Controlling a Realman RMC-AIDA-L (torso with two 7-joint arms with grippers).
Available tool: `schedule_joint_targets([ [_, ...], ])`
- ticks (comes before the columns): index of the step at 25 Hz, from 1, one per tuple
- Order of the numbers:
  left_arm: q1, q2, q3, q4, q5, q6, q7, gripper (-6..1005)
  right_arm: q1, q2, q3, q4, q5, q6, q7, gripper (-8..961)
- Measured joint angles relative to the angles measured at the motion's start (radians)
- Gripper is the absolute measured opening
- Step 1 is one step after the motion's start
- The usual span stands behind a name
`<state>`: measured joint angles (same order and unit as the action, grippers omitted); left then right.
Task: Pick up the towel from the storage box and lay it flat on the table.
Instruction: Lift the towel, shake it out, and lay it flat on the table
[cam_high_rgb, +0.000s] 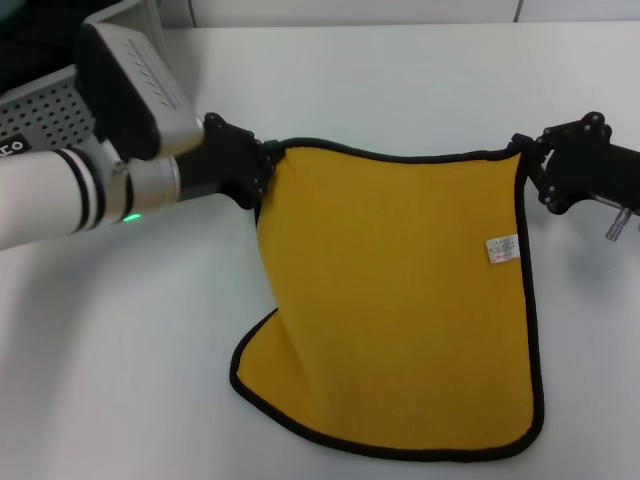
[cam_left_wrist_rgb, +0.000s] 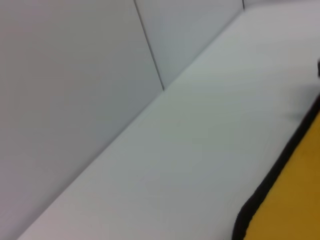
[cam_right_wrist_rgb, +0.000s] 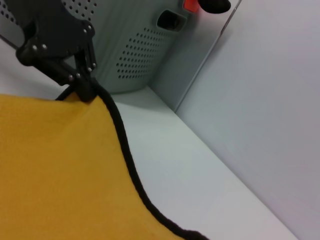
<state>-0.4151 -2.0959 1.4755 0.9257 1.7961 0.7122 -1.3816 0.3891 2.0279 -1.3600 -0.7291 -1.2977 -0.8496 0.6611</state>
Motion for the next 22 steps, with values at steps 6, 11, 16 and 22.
schedule_joint_targets([
  [6, 0.070, -0.001, 0.139, 0.114, 0.064, -0.153, -0.056, 64, 0.002, 0.000, -0.014, -0.001, 0.015, 0.012, 0.000, 159],
  [11, 0.137, -0.002, 0.238, 0.187, 0.100, -0.287, -0.053, 78, 0.002, 0.000, -0.014, -0.005, 0.020, 0.031, -0.007, 165],
  [16, 0.147, -0.004, 0.287, 0.179, 0.118, -0.354, -0.060, 91, 0.010, 0.000, -0.033, -0.002, 0.042, 0.100, -0.008, 171],
  [22, 0.159, -0.006, 0.288, 0.171, 0.111, -0.375, -0.084, 227, -0.028, 0.000, -0.054, -0.006, 0.155, 0.113, -0.072, 178],
])
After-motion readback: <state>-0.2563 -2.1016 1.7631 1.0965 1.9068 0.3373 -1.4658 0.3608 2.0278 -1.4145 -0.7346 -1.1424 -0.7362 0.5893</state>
